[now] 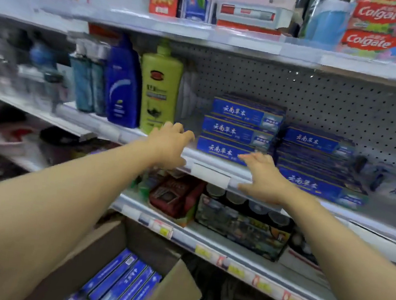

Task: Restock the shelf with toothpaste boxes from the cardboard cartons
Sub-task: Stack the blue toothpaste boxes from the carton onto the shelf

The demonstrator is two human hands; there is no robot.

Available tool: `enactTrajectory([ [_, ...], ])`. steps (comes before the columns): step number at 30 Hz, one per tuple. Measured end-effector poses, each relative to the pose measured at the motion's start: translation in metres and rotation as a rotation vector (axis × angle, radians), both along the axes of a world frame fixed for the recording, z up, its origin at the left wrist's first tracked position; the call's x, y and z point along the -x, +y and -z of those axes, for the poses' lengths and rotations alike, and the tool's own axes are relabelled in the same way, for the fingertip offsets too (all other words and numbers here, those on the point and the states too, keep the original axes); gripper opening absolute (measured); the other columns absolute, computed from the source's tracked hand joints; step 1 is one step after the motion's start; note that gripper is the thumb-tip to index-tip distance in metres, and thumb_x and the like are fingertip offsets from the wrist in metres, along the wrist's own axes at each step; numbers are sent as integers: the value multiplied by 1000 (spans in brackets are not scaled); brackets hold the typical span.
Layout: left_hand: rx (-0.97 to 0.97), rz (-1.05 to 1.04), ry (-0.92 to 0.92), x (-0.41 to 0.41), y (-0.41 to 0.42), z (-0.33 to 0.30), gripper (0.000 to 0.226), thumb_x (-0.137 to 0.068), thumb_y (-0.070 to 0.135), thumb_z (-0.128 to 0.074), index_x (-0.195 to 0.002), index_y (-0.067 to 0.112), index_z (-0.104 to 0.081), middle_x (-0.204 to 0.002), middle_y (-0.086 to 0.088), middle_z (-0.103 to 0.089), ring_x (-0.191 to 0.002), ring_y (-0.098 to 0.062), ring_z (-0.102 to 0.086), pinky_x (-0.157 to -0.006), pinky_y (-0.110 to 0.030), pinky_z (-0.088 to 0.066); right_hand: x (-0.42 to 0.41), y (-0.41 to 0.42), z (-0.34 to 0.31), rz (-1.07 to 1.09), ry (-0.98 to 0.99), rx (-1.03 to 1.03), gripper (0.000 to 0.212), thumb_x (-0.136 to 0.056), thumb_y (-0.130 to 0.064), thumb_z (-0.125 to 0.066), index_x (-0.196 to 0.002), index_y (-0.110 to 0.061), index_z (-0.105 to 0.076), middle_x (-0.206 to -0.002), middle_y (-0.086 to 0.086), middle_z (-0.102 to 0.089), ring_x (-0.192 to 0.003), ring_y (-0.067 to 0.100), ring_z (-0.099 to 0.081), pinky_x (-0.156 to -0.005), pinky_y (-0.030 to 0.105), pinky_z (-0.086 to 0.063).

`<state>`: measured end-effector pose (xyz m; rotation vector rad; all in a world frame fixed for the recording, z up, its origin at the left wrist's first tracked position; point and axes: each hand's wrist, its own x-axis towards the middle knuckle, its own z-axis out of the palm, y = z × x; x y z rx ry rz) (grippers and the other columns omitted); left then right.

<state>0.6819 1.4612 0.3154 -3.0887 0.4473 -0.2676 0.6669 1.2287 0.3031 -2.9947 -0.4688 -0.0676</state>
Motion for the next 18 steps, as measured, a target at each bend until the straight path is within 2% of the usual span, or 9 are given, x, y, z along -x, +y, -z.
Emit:
enactTrajectory([
  [6, 6, -154, 129, 51, 89, 57, 64, -83, 37, -64, -138, 23, -35, -137, -9, -35, -128, -30, -30, -103, -45, -35, 17, 92, 49, -174, 49, -45, 75, -81, -34, -67, -143, -16, -30, -141, 10, -33, -133, 30, -25, -109, 41, -29],
  [12, 32, -299, 298, 91, 156, 131, 64, -86, 36, -62, -140, 23, -31, -138, -9, -34, -128, -31, -29, -98, -43, -36, 21, 158, 113, -283, 208, -1, 74, -83, -33, -65, -145, -15, -27, -142, 12, -31, -127, 31, -27, -106, 43, -32],
  [18, 53, -426, 452, 118, 202, 212, 65, -85, 39, -62, -140, 24, -32, -139, -7, -35, -129, -28, -30, -102, -42, -34, 7, 207, 187, -384, 355, 54, 76, -81, -32, -68, -144, -15, -29, -145, 10, -32, -133, 29, -26, -109, 39, -30],
])
